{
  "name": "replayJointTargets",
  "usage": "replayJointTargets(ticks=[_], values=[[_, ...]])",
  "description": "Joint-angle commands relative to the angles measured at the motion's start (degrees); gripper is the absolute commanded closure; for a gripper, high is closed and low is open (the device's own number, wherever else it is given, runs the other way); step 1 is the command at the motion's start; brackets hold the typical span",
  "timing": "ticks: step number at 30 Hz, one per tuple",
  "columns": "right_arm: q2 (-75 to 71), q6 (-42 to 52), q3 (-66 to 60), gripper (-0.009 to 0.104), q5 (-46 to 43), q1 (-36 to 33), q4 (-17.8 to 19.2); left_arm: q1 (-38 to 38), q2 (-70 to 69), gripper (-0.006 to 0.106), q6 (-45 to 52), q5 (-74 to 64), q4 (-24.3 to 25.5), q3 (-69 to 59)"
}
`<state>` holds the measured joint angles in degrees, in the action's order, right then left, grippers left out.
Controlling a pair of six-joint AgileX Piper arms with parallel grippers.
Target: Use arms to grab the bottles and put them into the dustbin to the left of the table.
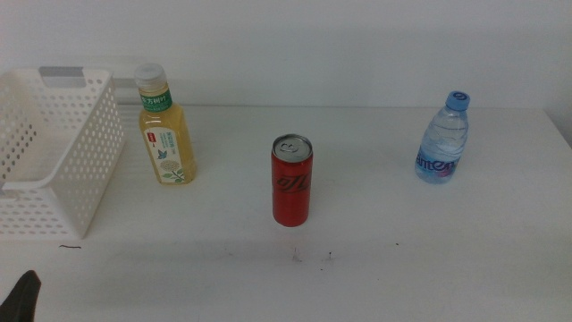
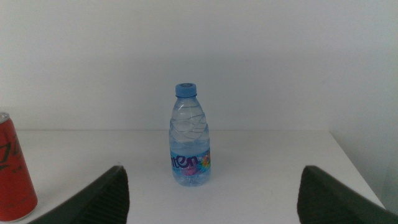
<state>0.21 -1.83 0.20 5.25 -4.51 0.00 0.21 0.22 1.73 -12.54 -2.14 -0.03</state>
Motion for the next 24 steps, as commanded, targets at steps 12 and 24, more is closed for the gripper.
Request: replayJointTargets(ticks=[12, 24], values=[[-0.21, 0.21, -0.2, 0.002, -0.45, 0.0, 0.33, 8.49, 7.5, 0.007, -0.63, 7.62, -1.35, 0.03], [-0.21, 0.21, -0.2, 0.002, -0.45, 0.0, 0.33, 20.06, 28.8, 0.007, -0.64, 28.53, -1.35, 0.03]])
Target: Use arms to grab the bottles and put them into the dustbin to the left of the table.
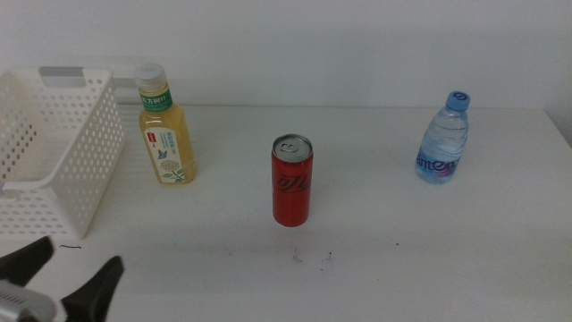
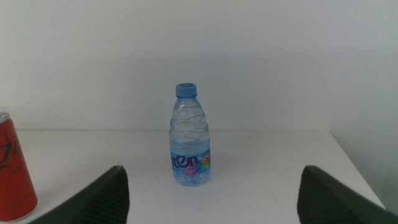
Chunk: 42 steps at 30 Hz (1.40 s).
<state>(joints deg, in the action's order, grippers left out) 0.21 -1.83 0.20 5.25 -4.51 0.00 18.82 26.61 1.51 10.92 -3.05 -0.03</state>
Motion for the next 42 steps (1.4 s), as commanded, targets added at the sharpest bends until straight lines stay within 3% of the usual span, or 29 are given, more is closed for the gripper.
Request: replayJointTargets(ticks=[1, 14, 24, 33, 42], values=[[-0.21, 0.21, -0.2, 0.002, -0.45, 0.0, 0.33, 2.43, 4.67, 0.007, -0.28, 7.01, -0.55, 0.03], [-0.21, 0.21, -0.2, 0.002, -0.45, 0.0, 0.33, 19.19, 30.27, 0.007, 4.66, 34.79, -10.11, 0.03], [-0.21, 0.21, -0.2, 0.002, -0.45, 0.0, 0.33, 22.4, 47.37, 0.007, 4.46, 58.14, -8.49, 0.03], [-0.21, 0.21, -0.2, 0.002, -0.45, 0.0, 0.33, 22.4, 58.35, 0.007, 0.44, 59.04, -6.41, 0.03], [-0.21, 0.21, -0.2, 0.002, -0.45, 0.0, 0.33, 22.4, 59.22, 0.007, -0.45, 59.04, -5.87, 0.03]])
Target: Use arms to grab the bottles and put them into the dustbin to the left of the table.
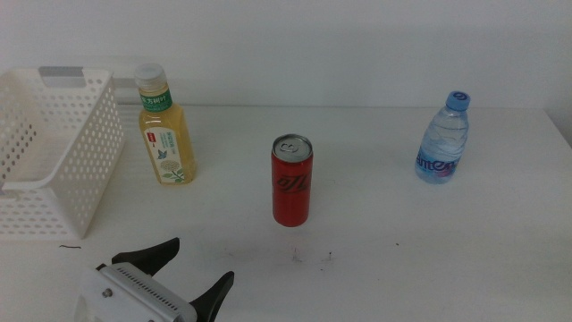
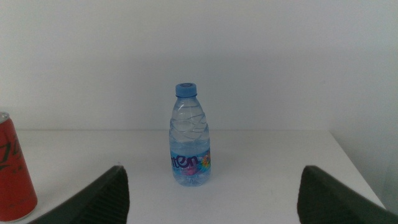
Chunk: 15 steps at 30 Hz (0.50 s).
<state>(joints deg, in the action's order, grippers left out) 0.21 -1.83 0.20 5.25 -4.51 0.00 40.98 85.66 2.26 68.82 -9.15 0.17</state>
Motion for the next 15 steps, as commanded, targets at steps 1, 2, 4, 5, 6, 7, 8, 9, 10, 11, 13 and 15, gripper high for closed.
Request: replayJointTargets(ticks=[1, 2, 4, 5, 6, 7, 8, 9, 10, 11, 13, 15], values=[[-0.21, 0.21, -0.2, 0.002, -0.45, 0.0, 0.33, 0.24, 0.17, 0.007, -1.2, 1.15, 0.23, -0.17], [-0.21, 0.21, -0.2, 0.002, -0.45, 0.0, 0.33, 0.24, 0.17, 0.007, -1.2, 1.15, 0.11, -0.17], [-0.21, 0.21, -0.2, 0.002, -0.45, 0.0, 0.33, 0.24, 0.17, 0.007, -1.2, 1.15, 0.11, -0.17], [-0.21, 0.21, -0.2, 0.002, -0.45, 0.0, 0.33, 0.24, 0.17, 0.007, -1.2, 1.15, 0.11, -0.17], [-0.21, 0.21, -0.2, 0.002, -0.45, 0.0, 0.33, 0.24, 0.17, 0.007, -1.32, 1.15, 0.11, -0.17], [-0.21, 0.21, -0.2, 0.002, -0.45, 0.0, 0.33, 0.24, 0.17, 0.007, -1.65, 1.15, 0.11, -0.17], [-0.21, 0.21, -0.2, 0.002, -0.45, 0.0, 0.33, 0.24, 0.17, 0.007, -1.82, 1.15, 0.11, -0.17], [-0.21, 0.21, -0.2, 0.002, -0.45, 0.0, 0.33, 0.14, 0.17, 0.007, -1.66, 1.15, 0.11, -0.17], [-0.21, 0.21, -0.2, 0.002, -0.45, 0.0, 0.33, 0.14, 0.3, 0.007, -1.25, 1.15, -1.04, -0.17], [-0.21, 0.21, -0.2, 0.002, -0.45, 0.0, 0.33, 0.14, 0.3, 0.007, -1.1, 1.15, -1.35, 0.58], [-0.21, 0.21, -0.2, 0.002, -0.45, 0.0, 0.33, 0.14, 0.3, 0.007, -0.57, 1.15, -2.09, 2.47], [-0.21, 0.21, -0.2, 0.002, -0.45, 0.0, 0.33, 0.14, 0.3, 0.007, 0.97, -0.8, -2.34, 4.38]])
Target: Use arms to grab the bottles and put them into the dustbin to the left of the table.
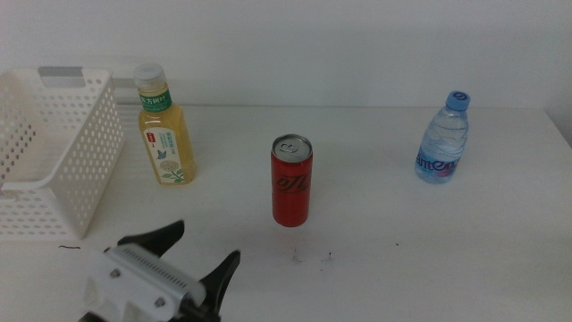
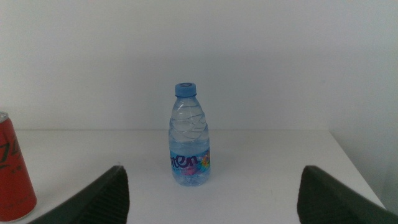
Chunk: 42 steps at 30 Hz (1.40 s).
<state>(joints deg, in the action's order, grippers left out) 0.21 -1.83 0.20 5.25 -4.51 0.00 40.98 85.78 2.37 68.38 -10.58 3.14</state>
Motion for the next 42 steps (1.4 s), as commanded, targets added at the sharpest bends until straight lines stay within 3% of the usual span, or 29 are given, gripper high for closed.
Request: replayJointTargets(ticks=[1, 4, 9, 12, 42], values=[[-0.21, 0.21, -0.2, 0.002, -0.45, 0.0, 0.33, 0.02, 0.18, 0.007, 1.45, -1.26, -0.91, 2.37], [-0.21, 0.21, -0.2, 0.002, -0.45, 0.0, 0.33, -1.04, 1.73, 0.007, 1.44, -1.96, 0.36, 4.38], [-0.21, 0.21, -0.2, 0.002, -0.45, 0.0, 0.33, -5.5, 7.39, 0.007, -2.37, 1.58, 8.64, 7.16], [-0.21, 0.21, -0.2, 0.002, -0.45, 0.0, 0.33, -6.85, 10.08, 0.007, -4.17, 1.58, 11.12, 9.13], [-0.21, 0.21, -0.2, 0.002, -0.45, 0.0, 0.33, -6.85, 25.99, 0.007, -5.48, -1.37, 12.15, 29.57]])
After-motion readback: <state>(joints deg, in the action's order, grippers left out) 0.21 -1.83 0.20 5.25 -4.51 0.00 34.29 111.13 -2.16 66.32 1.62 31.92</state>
